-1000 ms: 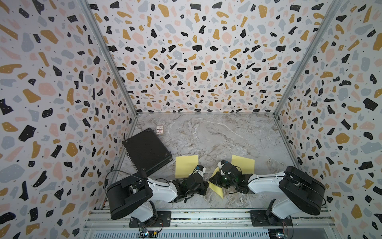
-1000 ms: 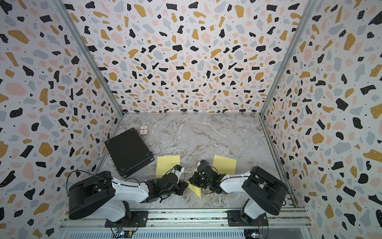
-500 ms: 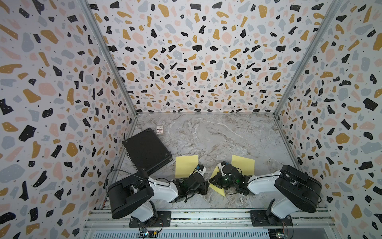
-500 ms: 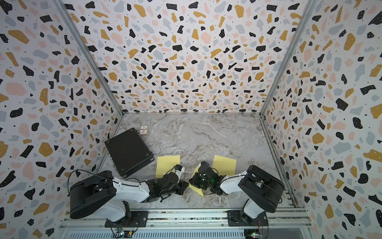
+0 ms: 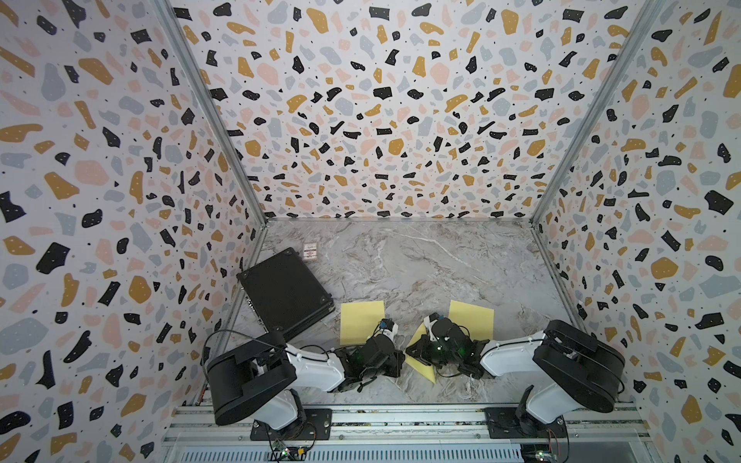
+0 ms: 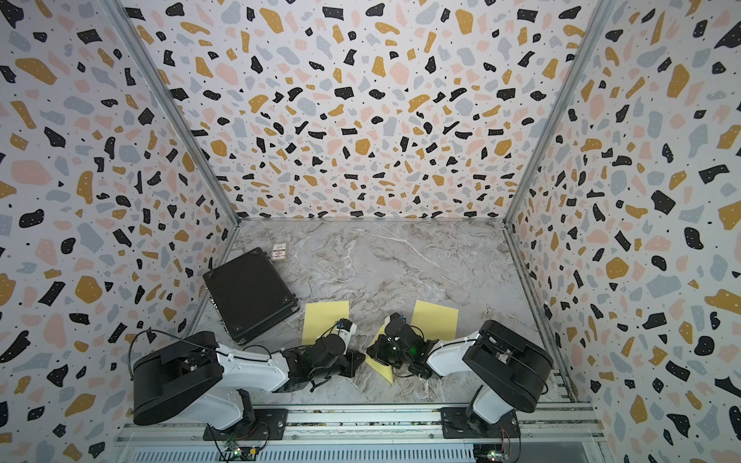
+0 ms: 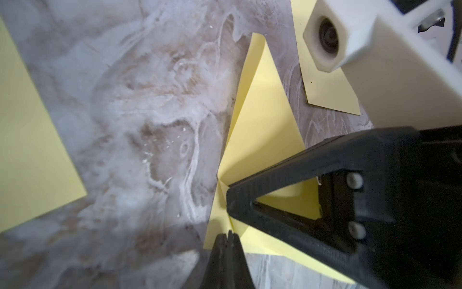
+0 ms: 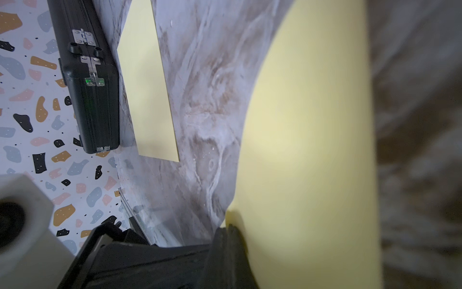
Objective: Fold the square paper diagonally
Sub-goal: Fold the paper at the center of the board.
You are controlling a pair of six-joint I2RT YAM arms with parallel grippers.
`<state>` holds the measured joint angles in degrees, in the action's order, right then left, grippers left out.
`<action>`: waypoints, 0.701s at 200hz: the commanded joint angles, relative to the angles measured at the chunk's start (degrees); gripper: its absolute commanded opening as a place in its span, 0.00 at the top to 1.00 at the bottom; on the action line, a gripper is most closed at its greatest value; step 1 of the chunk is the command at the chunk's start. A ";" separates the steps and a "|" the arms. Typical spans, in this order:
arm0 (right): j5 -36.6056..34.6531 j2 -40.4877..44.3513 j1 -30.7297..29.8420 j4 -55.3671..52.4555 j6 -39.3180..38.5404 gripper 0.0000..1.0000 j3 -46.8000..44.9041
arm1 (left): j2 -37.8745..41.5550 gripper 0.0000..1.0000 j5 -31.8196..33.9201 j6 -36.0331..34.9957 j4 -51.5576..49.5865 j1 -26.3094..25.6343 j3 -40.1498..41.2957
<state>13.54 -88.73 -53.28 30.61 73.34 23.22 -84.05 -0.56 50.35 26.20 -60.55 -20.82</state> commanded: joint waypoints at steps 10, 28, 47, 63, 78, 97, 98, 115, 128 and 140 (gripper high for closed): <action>-2.13 0.73 -0.21 -9.00 -1.27 1.00 -0.33 | 3.55 1.00 -1.07 3.74 -4.41 -0.09 1.40; -2.81 1.31 -0.18 -10.10 -1.52 1.00 -0.20 | 6.19 0.98 -0.25 4.64 -4.47 -0.09 1.69; -3.08 1.95 -0.22 -10.52 -1.56 1.00 -0.28 | 7.57 0.98 -0.16 6.49 -1.81 -0.01 3.04; -3.17 2.55 -0.18 -10.91 -1.63 1.00 -0.24 | 7.12 1.00 -1.91 7.82 1.82 0.15 3.61; -3.32 3.05 -0.23 -11.31 -1.82 1.00 -0.03 | 5.38 1.00 -3.84 8.23 3.47 0.20 2.78; -3.43 3.39 -0.17 -11.96 -2.02 1.00 0.32 | 2.72 1.00 -4.50 8.54 4.26 0.45 1.50; -3.43 3.39 -0.16 -11.97 -2.04 1.00 0.33 | 2.56 1.00 -4.52 8.58 4.33 0.44 1.49; -3.18 3.69 -0.19 -12.36 -2.17 1.00 0.58 | 0.13 1.00 -5.56 8.87 7.54 0.87 1.53; -3.10 3.98 -0.24 -12.72 -2.20 1.00 0.67 | -1.28 1.00 -6.33 9.15 8.99 1.27 1.44; -3.08 4.26 -0.16 -12.90 -2.15 1.00 0.67 | -2.13 1.00 -6.32 9.31 9.41 1.49 1.52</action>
<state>11.75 -85.19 -53.28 23.88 72.01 23.57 -84.47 -5.50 58.72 31.24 -59.77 -18.55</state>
